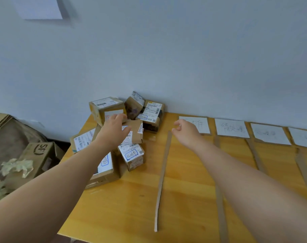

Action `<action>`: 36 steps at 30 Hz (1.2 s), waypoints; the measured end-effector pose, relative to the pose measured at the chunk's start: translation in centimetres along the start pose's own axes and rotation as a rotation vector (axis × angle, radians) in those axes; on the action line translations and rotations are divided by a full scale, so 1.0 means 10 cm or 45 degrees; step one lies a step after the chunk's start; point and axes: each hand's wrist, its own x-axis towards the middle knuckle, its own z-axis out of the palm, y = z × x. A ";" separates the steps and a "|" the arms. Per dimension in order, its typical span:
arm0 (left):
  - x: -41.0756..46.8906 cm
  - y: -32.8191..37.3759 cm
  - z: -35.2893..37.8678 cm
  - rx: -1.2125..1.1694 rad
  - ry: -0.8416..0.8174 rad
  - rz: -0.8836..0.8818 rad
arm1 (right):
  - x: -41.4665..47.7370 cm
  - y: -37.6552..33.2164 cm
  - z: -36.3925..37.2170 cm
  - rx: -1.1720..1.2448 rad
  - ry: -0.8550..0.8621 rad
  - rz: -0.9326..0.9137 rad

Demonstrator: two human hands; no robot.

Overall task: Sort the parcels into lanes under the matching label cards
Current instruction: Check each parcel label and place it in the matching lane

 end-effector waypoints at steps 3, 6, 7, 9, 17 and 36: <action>0.17 -0.17 -0.09 -0.084 0.051 -0.094 | 0.13 -0.24 0.14 0.048 -0.017 -0.006; 0.42 -0.38 -0.17 -0.152 0.094 -0.156 | 0.25 -0.46 0.32 0.113 -0.014 0.031; 0.50 -0.46 -0.19 -0.185 0.098 -0.175 | 0.29 -0.52 0.41 0.139 -0.006 0.056; 0.64 -0.63 -0.23 -0.260 0.117 -0.206 | 0.37 -0.63 0.59 0.231 -0.007 0.124; 1.03 -1.21 -0.37 -0.138 0.001 -0.357 | 0.62 -1.07 1.24 0.430 -0.059 0.264; 1.25 -1.58 -0.21 -1.192 -0.562 -0.765 | 0.88 -1.67 1.55 0.489 -0.224 0.380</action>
